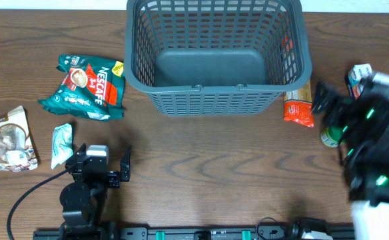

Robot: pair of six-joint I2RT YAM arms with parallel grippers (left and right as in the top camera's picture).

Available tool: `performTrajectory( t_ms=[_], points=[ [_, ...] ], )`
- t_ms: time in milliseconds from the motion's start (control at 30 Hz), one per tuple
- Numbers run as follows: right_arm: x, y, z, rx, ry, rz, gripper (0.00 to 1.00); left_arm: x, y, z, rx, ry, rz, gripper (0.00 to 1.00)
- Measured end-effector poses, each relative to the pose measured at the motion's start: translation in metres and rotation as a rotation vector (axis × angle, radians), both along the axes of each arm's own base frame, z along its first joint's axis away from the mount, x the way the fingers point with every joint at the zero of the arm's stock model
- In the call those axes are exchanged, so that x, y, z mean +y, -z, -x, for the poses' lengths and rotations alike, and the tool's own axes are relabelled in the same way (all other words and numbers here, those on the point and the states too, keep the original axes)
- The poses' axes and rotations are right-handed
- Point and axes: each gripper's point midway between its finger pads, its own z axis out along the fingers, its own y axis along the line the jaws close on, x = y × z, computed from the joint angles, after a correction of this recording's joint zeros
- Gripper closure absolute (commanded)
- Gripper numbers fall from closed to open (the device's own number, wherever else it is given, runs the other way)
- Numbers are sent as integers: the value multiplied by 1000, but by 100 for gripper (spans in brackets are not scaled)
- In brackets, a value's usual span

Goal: Pack container
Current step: 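Reach the right gripper to the white Kleenex tissue box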

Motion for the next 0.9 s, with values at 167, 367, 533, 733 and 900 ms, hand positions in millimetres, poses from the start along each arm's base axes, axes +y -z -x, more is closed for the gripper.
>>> performTrajectory(
  t_ms=[167, 367, 533, 733, 900],
  points=[
    [-22, -39, -24, 90, -21, 1, 1, 0, 0, 0, 0, -1, 0, 1],
    [-58, -41, -32, 224, -12, -49, 1, 0, 0, 0, 0, -1, 0, 1],
    [-99, -16, -26, 336, 44, -96, 1, 0, 0, 0, 0, -1, 0, 1],
    [-135, 3, 3, 422, 132, -131, 1, 0, 0, 0, 0, -1, 0, 1],
    [-141, 4, 8, 453, 64, -37, 1, 0, 0, 0, 0, -1, 0, 1]
  ],
)
